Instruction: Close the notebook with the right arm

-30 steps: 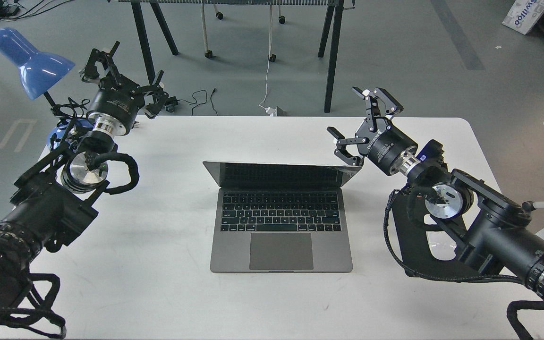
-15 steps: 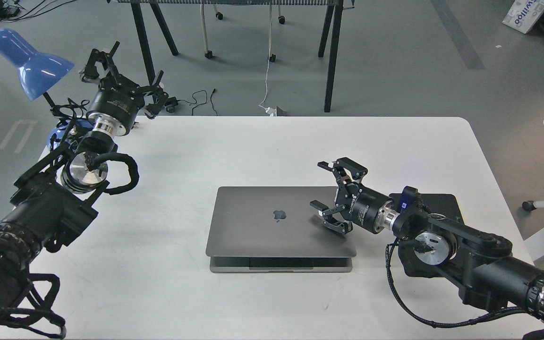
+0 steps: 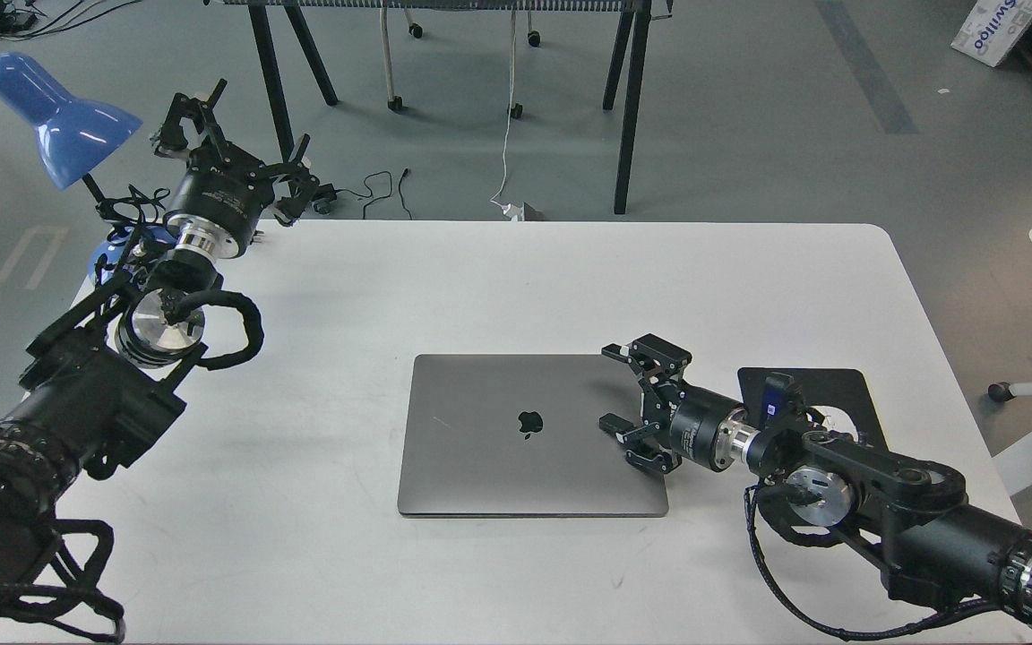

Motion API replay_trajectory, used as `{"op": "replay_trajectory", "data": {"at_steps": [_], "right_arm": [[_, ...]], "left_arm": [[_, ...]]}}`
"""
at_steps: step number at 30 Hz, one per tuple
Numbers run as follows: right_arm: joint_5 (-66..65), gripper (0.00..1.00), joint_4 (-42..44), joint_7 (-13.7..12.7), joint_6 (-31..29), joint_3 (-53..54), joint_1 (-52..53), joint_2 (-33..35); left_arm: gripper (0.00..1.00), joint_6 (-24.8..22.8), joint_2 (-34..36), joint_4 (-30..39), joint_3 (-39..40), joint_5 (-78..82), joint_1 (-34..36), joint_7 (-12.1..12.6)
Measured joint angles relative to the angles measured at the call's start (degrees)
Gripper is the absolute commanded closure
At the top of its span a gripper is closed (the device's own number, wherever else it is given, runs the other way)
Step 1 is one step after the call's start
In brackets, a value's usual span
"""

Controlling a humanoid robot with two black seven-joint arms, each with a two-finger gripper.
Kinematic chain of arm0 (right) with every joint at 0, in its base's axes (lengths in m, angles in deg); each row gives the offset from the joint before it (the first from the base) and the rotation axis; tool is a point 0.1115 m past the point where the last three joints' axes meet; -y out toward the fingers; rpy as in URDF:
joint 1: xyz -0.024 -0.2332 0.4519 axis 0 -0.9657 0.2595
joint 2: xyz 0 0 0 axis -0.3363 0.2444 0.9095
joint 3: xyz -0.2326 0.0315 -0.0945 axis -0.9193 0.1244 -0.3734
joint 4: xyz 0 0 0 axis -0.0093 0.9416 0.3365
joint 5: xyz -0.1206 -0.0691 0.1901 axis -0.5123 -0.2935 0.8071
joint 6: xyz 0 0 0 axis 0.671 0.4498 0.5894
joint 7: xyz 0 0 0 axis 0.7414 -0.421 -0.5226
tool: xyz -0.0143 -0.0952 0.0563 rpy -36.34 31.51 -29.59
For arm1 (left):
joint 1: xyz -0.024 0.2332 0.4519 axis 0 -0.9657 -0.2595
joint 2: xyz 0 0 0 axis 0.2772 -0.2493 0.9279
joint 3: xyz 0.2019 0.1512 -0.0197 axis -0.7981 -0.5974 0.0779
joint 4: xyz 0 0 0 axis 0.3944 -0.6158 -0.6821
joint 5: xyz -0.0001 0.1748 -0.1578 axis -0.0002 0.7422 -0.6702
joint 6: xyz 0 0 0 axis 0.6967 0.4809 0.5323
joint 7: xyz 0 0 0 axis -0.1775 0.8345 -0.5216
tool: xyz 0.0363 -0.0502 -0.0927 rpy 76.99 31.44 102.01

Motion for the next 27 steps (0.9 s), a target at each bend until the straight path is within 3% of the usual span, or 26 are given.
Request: {"op": "replay_trajectory", "data": {"at_steps": [5, 17, 27], "right_arm": [[0.34, 0.0, -0.91, -0.04, -0.93, 8.05, 0.45, 0.08], [3.46, 0.0, -0.32, -1.03, -2.16, 41.18, 3.98, 0.01], [17.71, 0.0, 1.64, -3.66, -2.6, 45.79, 4.71, 2.97]], "left_arm": [[0.0, 0.0, 0.0, 0.0, 0.0, 0.0, 0.01, 0.0], [0.0, 0.0, 0.02, 0.0, 0.0, -0.01, 0.03, 0.0], [0.0, 0.0, 0.01, 0.01, 0.0, -0.02, 0.05, 0.0]]}}
